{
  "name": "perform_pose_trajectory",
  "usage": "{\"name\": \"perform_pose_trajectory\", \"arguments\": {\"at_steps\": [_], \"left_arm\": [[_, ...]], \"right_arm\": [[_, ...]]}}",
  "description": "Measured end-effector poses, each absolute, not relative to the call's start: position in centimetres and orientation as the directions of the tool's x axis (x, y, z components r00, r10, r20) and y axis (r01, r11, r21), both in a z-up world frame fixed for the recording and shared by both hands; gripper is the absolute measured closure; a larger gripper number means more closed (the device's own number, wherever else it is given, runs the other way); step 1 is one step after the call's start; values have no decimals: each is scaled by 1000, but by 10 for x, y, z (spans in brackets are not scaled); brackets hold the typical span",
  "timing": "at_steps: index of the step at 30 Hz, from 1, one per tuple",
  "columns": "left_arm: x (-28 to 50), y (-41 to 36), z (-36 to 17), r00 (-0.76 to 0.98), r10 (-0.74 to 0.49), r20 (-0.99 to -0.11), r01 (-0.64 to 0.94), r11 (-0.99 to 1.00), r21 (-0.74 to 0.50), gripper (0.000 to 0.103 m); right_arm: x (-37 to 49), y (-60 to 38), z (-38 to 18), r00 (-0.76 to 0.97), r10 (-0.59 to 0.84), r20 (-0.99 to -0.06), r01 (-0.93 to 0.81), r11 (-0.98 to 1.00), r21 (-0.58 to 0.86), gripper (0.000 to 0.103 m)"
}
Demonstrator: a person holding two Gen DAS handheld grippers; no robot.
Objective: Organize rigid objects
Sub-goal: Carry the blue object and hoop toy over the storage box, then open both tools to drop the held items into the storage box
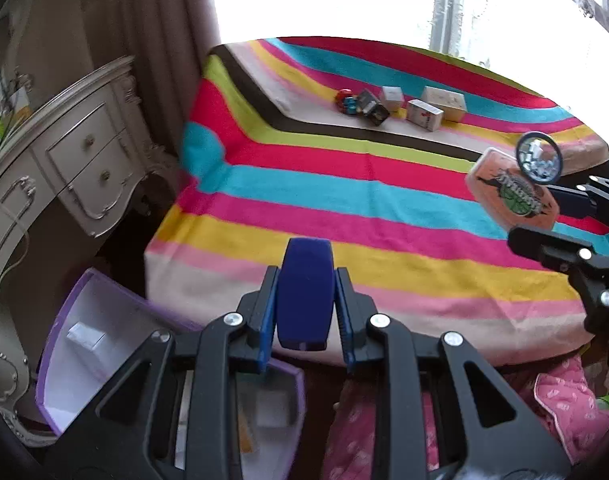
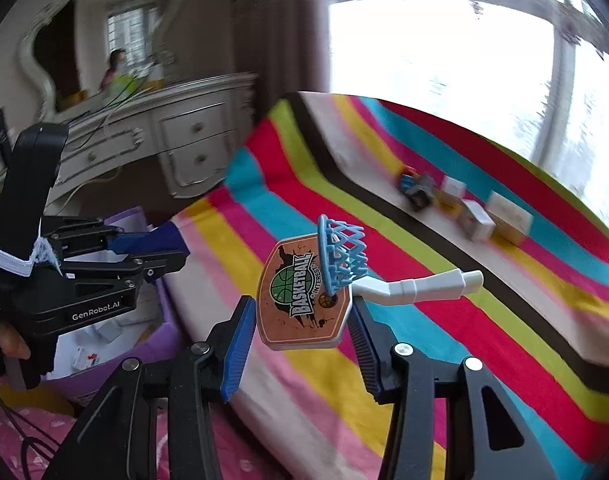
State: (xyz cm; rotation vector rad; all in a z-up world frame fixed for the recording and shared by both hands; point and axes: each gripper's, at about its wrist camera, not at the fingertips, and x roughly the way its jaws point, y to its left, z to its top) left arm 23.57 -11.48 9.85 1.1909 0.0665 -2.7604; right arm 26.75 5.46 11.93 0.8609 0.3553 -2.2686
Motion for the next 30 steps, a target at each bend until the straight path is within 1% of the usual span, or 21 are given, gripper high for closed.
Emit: {"name": "perform_pose_trajectory", "arguments": {"at_steps": [6,18,25,28,29,30], "left_arm": [[275,-147,97,-672,-161,-723,226,-974,8,73],[339,-231,75,-601,-268,-753,475,-877,-67,73],[362,-263,67,-560,-324,-763,567,-821,-67,73],[372,-273,67,-542,-353,-763,600,-798,-57,72],[374,-276,67,-539,-363,-760,613,-788,-58,72],[376,-278,68,-527,-376,-762,631,-774,-54,66]], "right_arm": [[291,3,120,-495,-541,-680,773,-631,-61,55],[345,-94,103,-329,-596,-733,925,-358,-124,55],[372,-124,88,-231,-604,-762,966,-235,-107,55],[374,-127,87,-186,-636,-749,974,-219,-57,53],[374,-125,88,-151,-654,-741,979,-201,-22,50],[372,-123,89,-113,-668,-735,981,-192,23,48]]}}
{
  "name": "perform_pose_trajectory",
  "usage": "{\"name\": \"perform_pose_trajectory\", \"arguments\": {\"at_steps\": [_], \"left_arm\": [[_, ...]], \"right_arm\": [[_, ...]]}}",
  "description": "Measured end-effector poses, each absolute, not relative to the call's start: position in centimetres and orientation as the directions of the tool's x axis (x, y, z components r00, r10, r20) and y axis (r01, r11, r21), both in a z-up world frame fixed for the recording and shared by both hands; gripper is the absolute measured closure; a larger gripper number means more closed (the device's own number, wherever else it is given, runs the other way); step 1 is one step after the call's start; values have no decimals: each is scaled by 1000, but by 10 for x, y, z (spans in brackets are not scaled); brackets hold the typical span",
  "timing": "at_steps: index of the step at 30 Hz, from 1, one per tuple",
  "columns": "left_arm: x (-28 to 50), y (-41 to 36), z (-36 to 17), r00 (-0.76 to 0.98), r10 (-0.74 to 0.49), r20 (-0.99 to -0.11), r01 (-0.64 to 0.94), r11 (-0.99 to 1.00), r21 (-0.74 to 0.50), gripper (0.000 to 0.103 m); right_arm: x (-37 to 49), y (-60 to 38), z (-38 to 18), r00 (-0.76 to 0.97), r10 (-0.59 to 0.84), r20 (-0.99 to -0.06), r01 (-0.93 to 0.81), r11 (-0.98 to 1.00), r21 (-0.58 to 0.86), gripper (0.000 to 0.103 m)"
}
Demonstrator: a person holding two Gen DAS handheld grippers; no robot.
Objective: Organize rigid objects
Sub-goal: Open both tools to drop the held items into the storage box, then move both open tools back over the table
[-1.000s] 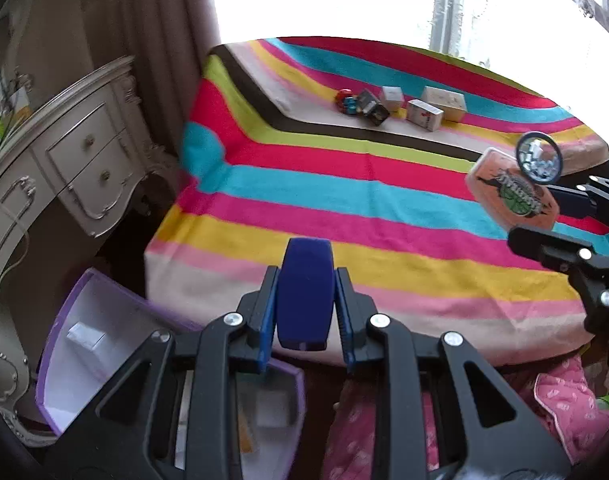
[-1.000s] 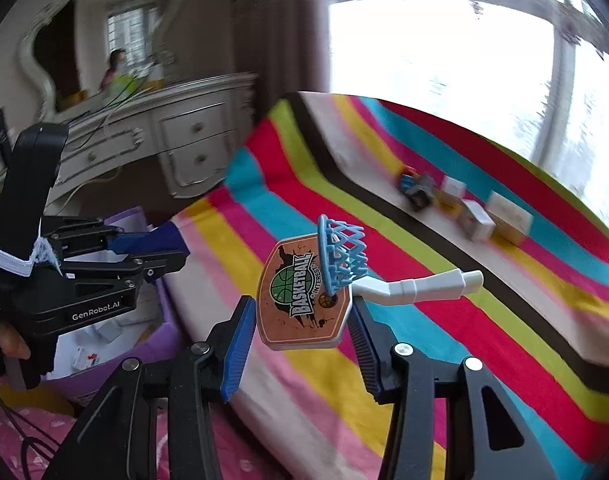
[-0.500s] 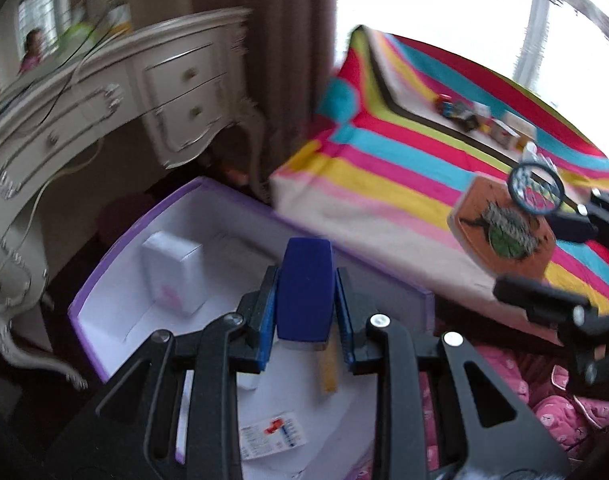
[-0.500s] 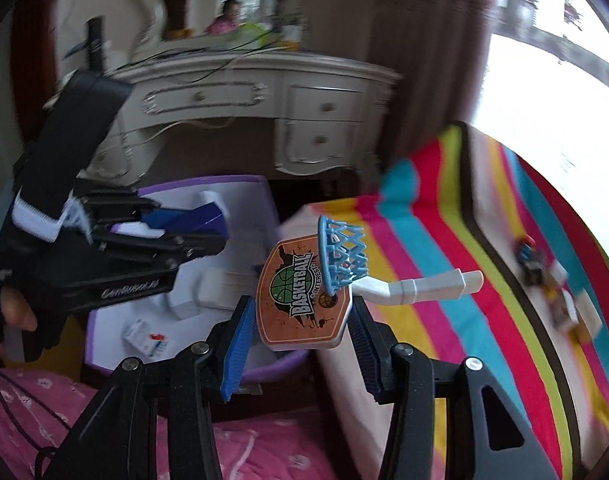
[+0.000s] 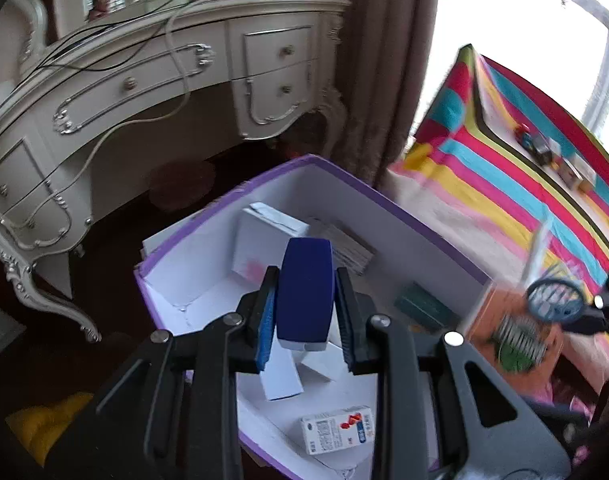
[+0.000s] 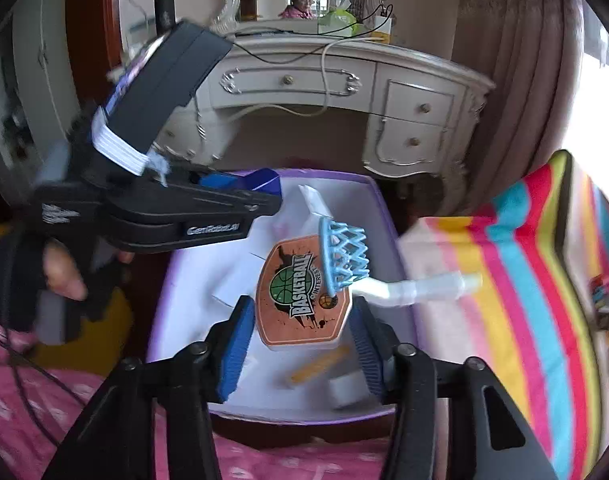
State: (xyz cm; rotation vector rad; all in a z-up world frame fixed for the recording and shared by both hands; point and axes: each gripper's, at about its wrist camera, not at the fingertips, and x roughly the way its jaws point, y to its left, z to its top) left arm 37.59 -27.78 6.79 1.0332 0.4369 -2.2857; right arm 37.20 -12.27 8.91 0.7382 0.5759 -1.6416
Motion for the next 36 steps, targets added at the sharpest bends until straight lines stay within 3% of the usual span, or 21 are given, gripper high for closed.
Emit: {"name": "perform_pose_trajectory", "arguments": {"at_steps": [1,3,4,11,21,27,36], "left_arm": [[376,-280,69,-515,-389,-764,645,-763,-47,48],[379,-283,73,-510,-421,-750,673,-738,-44,22],[381,-283,77,-519,-430,-738,681,-731,-53,17],[342,-262,84,-564,-371,-738,606,-793,-65,16],[202,-165,64,-591,-38,-806,248,-959,-136,15],[106,-105,47,-624,55,-779,130,-976,-173,15],[5,-56,20,-664,10,-747,107,-988,-108,15]], "right_arm": [[370,-119,91,-95,-684,-724,980,-192,53,44],[366,-111,93,-101,-701,-706,975,-210,70,41],[364,-107,95,-101,-708,-699,973,-217,79,40],[330,-72,95,-186,-706,-683,937,-337,94,39],[236,42,65,-439,-515,-736,734,-678,37,39],[167,121,37,-506,-398,-765,550,-833,69,39],[73,189,10,-557,-278,-783,379,-924,59,39]]}}
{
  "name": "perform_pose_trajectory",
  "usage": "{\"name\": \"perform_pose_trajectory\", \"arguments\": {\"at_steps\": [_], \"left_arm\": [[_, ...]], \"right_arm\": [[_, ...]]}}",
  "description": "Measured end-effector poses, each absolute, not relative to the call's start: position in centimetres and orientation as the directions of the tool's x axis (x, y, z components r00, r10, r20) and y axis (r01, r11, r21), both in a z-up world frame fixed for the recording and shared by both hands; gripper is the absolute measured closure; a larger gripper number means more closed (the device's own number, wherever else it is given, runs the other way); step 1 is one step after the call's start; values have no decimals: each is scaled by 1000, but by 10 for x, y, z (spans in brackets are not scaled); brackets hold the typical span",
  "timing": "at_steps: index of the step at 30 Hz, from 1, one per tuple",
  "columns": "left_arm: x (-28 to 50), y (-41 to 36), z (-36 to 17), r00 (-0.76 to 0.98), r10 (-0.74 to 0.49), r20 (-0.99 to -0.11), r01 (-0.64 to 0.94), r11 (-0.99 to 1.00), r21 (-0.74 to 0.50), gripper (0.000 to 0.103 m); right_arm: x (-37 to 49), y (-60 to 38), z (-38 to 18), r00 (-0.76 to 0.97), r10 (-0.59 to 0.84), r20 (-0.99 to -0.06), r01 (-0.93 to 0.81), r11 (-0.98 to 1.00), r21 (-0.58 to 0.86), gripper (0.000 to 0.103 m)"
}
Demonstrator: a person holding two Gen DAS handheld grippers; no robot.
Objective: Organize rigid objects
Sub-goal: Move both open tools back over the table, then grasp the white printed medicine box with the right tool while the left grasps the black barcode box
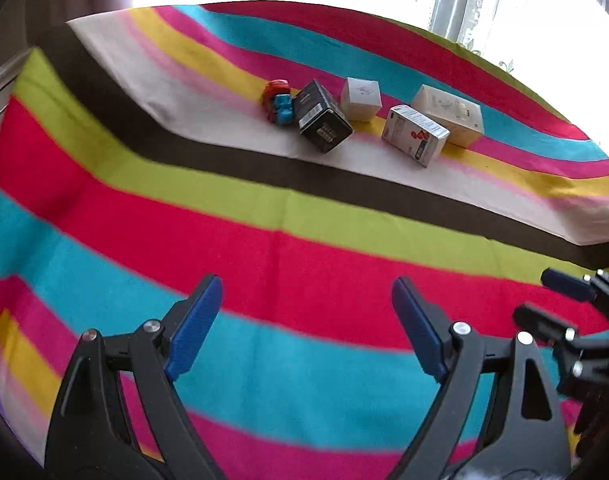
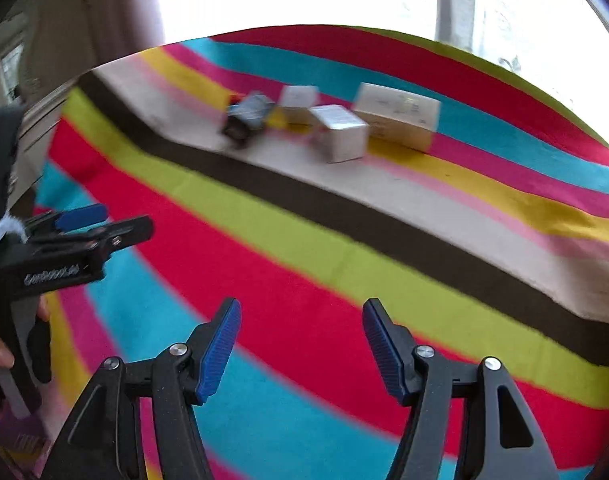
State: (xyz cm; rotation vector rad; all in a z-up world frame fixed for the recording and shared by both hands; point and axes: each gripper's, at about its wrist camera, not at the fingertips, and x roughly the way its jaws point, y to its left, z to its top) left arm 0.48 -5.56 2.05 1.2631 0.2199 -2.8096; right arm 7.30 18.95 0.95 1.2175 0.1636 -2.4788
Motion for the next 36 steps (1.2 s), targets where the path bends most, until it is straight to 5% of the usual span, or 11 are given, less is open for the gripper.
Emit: {"name": "perform_pose_trajectory", "arguments": {"at_steps": [19,21,28,36], "left_arm": [[-11,-55,3,-634,39,-772,108,-984,-138,3],[-12,-53,2,-629,33,-777,105,-986,-128,3],[-27,-76,9,-617,98,-781,185,-946,-265,3],[-137,-76,10,-629,112,-769,274,-894,-354,3]], "right_arm": [[-114,133,-14,-537,-293,-791,458,-889,18,36],[-109,133,-12,-540,-312,-782,495,-869,4,63],[-37,182,-6,-565,-245,-788,475,-877,-68,63],[27,235,-5,-583,-238,-777,383,-924,-4,63]]}}
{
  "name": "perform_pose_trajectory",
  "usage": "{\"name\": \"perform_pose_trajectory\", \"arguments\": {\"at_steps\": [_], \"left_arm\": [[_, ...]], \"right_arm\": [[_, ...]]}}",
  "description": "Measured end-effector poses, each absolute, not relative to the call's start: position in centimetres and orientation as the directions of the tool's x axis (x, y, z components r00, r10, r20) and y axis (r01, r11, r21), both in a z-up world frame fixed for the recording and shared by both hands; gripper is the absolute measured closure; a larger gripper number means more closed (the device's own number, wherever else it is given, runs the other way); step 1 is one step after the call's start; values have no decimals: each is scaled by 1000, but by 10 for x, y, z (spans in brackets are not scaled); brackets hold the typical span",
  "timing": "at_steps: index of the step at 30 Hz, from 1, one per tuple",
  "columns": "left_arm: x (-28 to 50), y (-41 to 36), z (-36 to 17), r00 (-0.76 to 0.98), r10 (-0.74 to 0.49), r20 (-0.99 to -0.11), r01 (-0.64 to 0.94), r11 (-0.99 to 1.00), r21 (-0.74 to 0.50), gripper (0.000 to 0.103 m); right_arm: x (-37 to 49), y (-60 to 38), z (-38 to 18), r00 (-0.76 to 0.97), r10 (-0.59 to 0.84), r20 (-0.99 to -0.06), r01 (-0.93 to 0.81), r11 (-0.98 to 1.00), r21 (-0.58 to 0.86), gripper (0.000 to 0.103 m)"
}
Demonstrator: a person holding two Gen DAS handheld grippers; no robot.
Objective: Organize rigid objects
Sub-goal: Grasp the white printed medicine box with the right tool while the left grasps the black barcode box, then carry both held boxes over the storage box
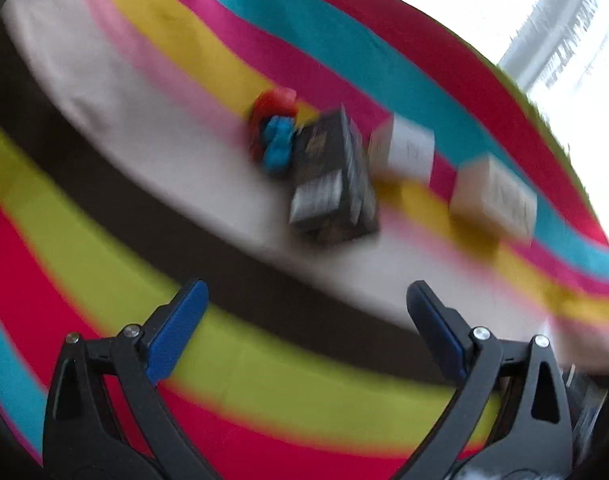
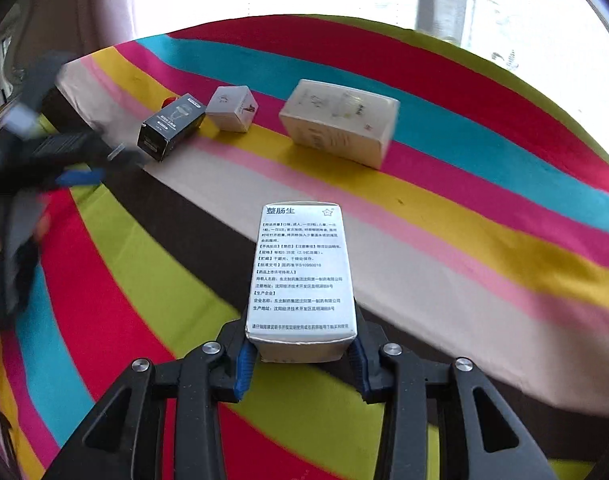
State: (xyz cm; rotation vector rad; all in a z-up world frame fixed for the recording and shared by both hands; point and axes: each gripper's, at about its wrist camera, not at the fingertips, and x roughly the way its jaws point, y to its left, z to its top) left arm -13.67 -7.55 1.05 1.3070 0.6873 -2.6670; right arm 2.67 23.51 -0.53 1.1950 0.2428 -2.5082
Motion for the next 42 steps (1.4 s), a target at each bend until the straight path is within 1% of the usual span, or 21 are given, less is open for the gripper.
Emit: {"name": "perform_pose_trajectory", "arguments": {"at_steps": [4,5,6,7,9,11,14,15,16,18,20,22,23,26,27,28,29,30,35,39,42], "left_arm": [[-164,-83,9,-679,151,-719,338,-805,-488,3],[-165,-83,8,-690,144,-709,348,-793,-500,5],[-166,-83,8,-700,161,-696,342,-780,-524,37],[-167,-81,5,-678,197,-708,330,-779,-533,60],[-158,-68,10,-669,184,-720,303,-817,-490,61],[-143,-41,23,-669,127,-732,217,-909,-357,61],[-117,5,31,-641,42,-766,65,-992,-109,61],[-109,19,29,-628,26,-778,9,-999,-41,61],[-105,27,27,-618,21,-786,-23,-1000,-8,60],[-104,36,21,-599,26,-800,-67,-998,18,60],[-110,37,17,-594,21,-804,-66,-998,22,53],[-113,32,19,-603,50,-796,-47,-999,-27,28],[-114,29,20,-613,59,-788,-34,-998,-49,24],[-119,29,15,-620,50,-783,2,-998,-66,23],[-127,27,13,-615,55,-787,15,-997,-82,28],[-126,25,11,-611,59,-789,27,-995,-95,48],[-121,22,13,-622,31,-782,42,-996,-73,59],[-116,21,14,-617,32,-786,36,-997,-69,61],[-83,23,14,-603,67,-795,28,-994,-104,61],[-43,25,18,-610,49,-791,36,-995,-89,61],[-11,22,20,-604,45,-796,40,-996,-86,61]], "right_arm": [[34,238,-8,-583,-241,-776,370,-929,10,63],[34,244,-5,-588,-243,-771,367,-930,13,63],[35,245,-4,-589,-243,-771,364,-931,15,63],[34,246,-4,-588,-244,-771,360,-933,21,63],[32,249,-3,-587,-250,-770,354,-935,34,63],[27,242,-8,-585,-255,-770,351,-935,43,63],[27,240,-9,-586,-250,-771,353,-935,36,62],[28,240,-9,-586,-248,-771,353,-935,33,62],[28,239,-9,-586,-248,-771,354,-935,32,62],[29,240,-9,-585,-251,-771,353,-935,36,62],[28,239,-9,-585,-251,-771,352,-935,38,62],[29,239,-8,-586,-250,-771,352,-935,36,62],[29,239,-8,-586,-249,-771,351,-936,35,62],[29,240,-7,-585,-251,-771,351,-936,38,62],[29,239,-7,-585,-251,-771,351,-936,39,62],[29,240,-7,-585,-252,-771,350,-936,40,62],[27,239,-7,-585,-251,-771,349,-936,40,62],[27,239,-7,-585,-251,-771,349,-936,39,62],[27,239,-6,-583,-255,-771,348,-936,46,62],[25,243,-5,-577,-279,-768,348,-934,79,62],[26,239,-6,-583,-257,-771,347,-937,51,62]]}}
